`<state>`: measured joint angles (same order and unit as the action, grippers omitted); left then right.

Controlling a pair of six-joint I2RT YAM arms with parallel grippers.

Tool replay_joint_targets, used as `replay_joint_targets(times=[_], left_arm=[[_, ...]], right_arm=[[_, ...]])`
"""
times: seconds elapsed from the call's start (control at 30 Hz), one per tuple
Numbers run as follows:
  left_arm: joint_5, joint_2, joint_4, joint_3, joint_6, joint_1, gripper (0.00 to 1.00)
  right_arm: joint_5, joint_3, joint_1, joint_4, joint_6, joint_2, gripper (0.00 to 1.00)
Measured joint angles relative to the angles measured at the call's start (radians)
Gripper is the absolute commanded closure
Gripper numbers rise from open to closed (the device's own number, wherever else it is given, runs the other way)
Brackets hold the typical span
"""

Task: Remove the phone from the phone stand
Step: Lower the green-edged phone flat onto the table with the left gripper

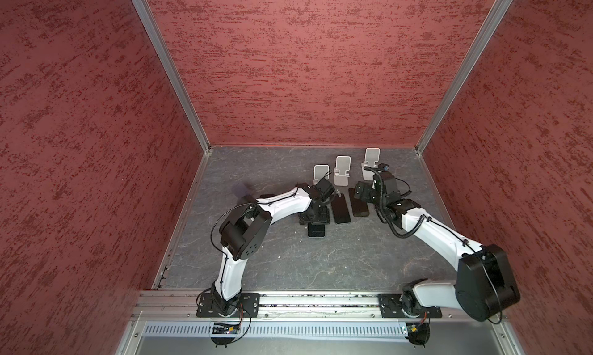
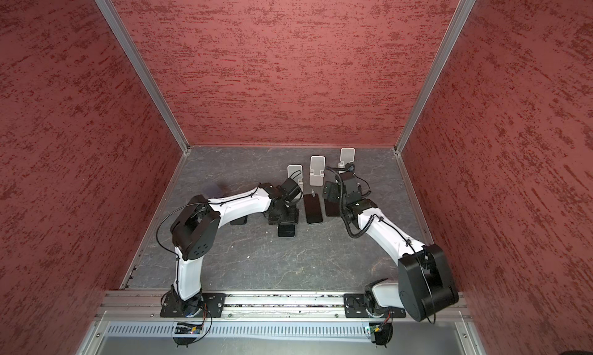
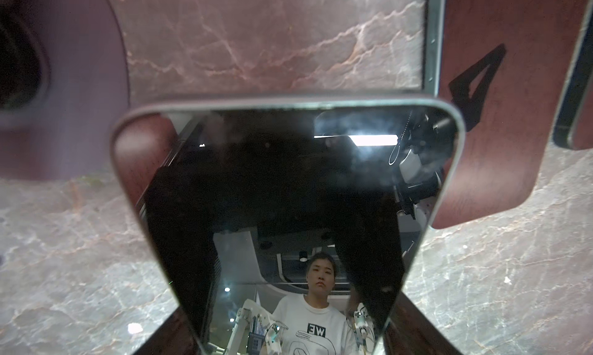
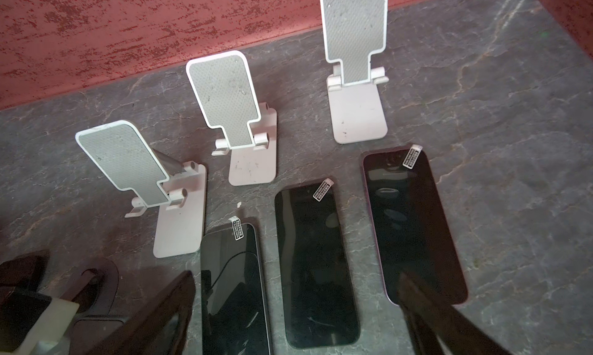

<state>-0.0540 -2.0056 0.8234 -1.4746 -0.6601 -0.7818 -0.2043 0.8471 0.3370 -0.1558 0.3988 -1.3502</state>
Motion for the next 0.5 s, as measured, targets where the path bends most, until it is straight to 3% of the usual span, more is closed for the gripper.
replay_joint_targets(times=[0.5], left_arm=[[0.004, -0.071, 0.050, -0.053, -0.021, -0.016, 0.31]], right_arm=[[0.030, -0.039, -0.031, 0.042, -0.011, -0.005, 0.01]])
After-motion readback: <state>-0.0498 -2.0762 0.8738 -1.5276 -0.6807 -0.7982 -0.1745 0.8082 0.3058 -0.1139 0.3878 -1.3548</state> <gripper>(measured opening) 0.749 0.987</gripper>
